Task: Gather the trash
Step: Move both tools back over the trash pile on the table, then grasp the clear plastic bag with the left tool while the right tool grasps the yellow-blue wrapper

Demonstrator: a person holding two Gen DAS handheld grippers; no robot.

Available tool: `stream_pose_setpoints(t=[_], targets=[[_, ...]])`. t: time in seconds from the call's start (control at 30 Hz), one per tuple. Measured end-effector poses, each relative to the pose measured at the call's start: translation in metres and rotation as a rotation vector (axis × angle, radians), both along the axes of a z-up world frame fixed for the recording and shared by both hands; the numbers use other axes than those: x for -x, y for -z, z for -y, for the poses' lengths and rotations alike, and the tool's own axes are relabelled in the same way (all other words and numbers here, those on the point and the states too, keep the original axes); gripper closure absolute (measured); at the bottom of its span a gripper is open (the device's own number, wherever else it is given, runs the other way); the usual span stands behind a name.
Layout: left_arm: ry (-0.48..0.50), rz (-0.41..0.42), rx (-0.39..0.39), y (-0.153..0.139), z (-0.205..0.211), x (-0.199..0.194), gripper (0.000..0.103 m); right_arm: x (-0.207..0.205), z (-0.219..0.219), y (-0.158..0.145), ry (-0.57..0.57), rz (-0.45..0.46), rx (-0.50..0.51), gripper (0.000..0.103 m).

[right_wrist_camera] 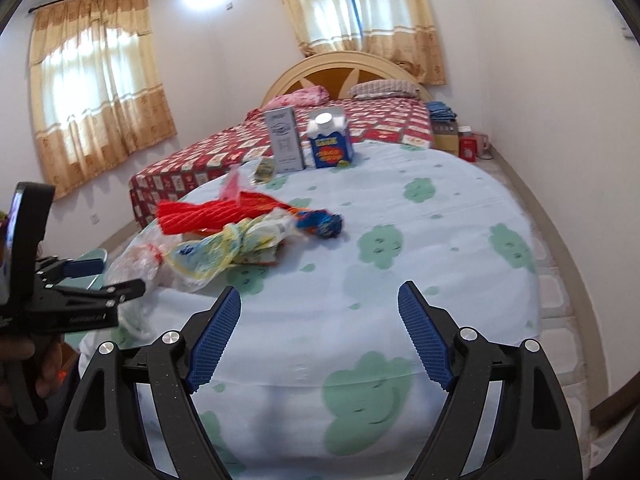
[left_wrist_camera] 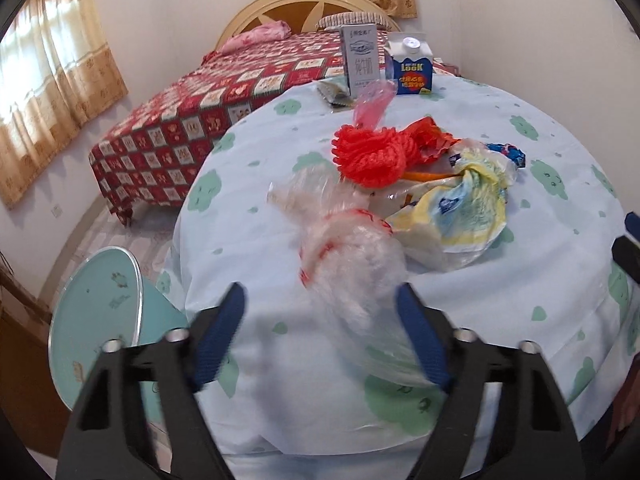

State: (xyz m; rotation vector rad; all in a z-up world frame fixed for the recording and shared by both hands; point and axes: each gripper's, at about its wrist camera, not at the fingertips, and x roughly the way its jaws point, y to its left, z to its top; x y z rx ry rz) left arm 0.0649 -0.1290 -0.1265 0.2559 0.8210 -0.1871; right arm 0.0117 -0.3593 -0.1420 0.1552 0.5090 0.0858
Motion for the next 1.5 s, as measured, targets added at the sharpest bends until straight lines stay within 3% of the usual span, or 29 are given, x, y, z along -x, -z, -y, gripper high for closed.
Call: stream_pose_setpoints(t=[0.07, 0.1, 0.13, 0.23, 0.4, 0.5, 0.67, 0.8, 1.03, 1.17, 1.33, 1.5], targets=[[0.016, -0.009, 0.008, 0.001, -0.002, 0.002, 0.051, 0.001, -0.006, 0.0, -0.013, 0.007, 0.008, 0.023], [0.031, -0.012, 0.011, 0.002, -0.002, 0.003, 0.069, 0.001, -0.007, 0.0, -0.015, 0.009, 0.009, 0.023], [0.044, -0.015, 0.008, 0.003, -0.002, 0.004, 0.081, 0.002, -0.008, 0.0, -0.016, 0.011, 0.008, 0.023], [0.061, -0.014, 0.005, 0.002, -0.005, 0.006, 0.094, 0.003, -0.009, -0.001, -0.013, 0.009, 0.011, 0.023], [0.061, 0.036, -0.007, -0.017, -0.022, 0.014, 0.095, 0.0, -0.009, -0.011, 0.003, 0.01, 0.012, 0.024], [0.062, 0.074, -0.018, -0.031, -0.035, 0.019, 0.095, -0.011, -0.016, -0.02, -0.012, -0.015, 0.014, 0.042], [0.064, 0.127, -0.041, -0.046, -0.054, 0.025, 0.095, -0.039, -0.043, -0.027, -0.046, -0.06, 0.011, 0.045], [0.034, 0.138, -0.036, -0.046, -0.07, 0.023, 0.095, -0.063, -0.064, -0.025, -0.028, -0.121, 0.018, 0.046], [0.002, 0.153, -0.022, -0.049, -0.092, 0.012, 0.095, -0.097, -0.08, -0.003, -0.014, -0.24, -0.044, 0.06], [0.016, 0.155, -0.018, -0.049, -0.099, 0.015, 0.095, -0.102, -0.077, 0.009, -0.069, -0.285, -0.122, 0.083], [0.016, 0.139, 0.018, -0.05, -0.113, 0.018, 0.095, -0.087, -0.077, 0.001, -0.061, -0.234, -0.116, 0.091], [-0.007, 0.139, 0.042, -0.054, -0.132, 0.018, 0.095, -0.067, -0.086, -0.027, -0.045, -0.134, -0.019, 0.095]])
